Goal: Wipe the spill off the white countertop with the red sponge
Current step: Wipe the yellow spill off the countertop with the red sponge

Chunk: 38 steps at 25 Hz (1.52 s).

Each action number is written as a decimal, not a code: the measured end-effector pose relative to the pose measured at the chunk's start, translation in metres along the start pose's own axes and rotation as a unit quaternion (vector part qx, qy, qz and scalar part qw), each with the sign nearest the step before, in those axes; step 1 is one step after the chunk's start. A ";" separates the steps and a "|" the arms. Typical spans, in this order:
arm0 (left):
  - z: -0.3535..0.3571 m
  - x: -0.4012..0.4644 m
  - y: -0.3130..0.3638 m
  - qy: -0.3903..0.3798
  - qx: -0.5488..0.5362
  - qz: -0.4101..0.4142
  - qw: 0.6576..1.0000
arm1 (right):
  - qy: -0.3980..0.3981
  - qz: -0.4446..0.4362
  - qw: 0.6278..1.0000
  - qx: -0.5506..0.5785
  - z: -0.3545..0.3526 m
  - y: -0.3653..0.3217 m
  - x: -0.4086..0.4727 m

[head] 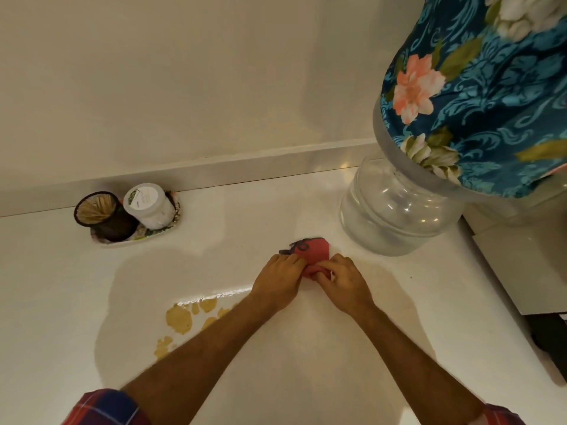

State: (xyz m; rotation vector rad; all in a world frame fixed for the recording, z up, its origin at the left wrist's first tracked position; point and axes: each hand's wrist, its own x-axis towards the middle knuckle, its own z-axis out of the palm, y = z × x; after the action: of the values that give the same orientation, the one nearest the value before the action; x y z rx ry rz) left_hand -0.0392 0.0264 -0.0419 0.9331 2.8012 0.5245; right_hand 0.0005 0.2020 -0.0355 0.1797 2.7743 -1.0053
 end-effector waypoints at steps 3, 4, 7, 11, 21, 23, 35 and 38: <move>-0.029 -0.022 0.014 0.004 -0.021 0.000 1.000 | -0.016 -0.029 0.999 0.022 -0.016 -0.020 -0.022; -0.038 -0.032 0.020 0.005 -0.033 0.001 0.999 | -0.045 -0.037 0.998 0.033 -0.021 -0.028 -0.031; -0.058 -0.070 0.033 0.015 -0.078 -0.012 0.997 | -0.108 -0.040 0.992 0.054 -0.029 -0.053 -0.061; -0.080 -0.128 0.032 0.040 -0.185 -0.053 0.980 | -0.125 -0.061 0.986 0.097 -0.023 -0.081 -0.093; -0.055 -0.294 -0.074 0.060 -0.139 -0.162 0.975 | -0.155 -0.005 0.984 0.090 0.053 -0.111 -0.151; -0.036 -0.320 -0.112 0.044 -0.111 -0.188 0.975 | -0.034 0.012 0.999 0.027 0.081 -0.107 -0.156; 0.003 -0.348 -0.209 0.024 0.028 -0.235 0.971 | 0.065 0.123 0.976 -0.168 0.196 -0.098 -0.115; 0.009 -0.346 -0.214 0.030 0.027 -0.237 0.971 | 0.063 0.080 0.972 -0.212 0.192 -0.100 -0.062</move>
State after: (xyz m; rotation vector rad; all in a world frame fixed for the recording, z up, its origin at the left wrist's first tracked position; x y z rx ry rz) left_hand 0.1204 -0.3400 -0.1210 0.2325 2.9564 0.4100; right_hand 0.0689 -0.0016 -0.1050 0.4069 2.9494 -0.3608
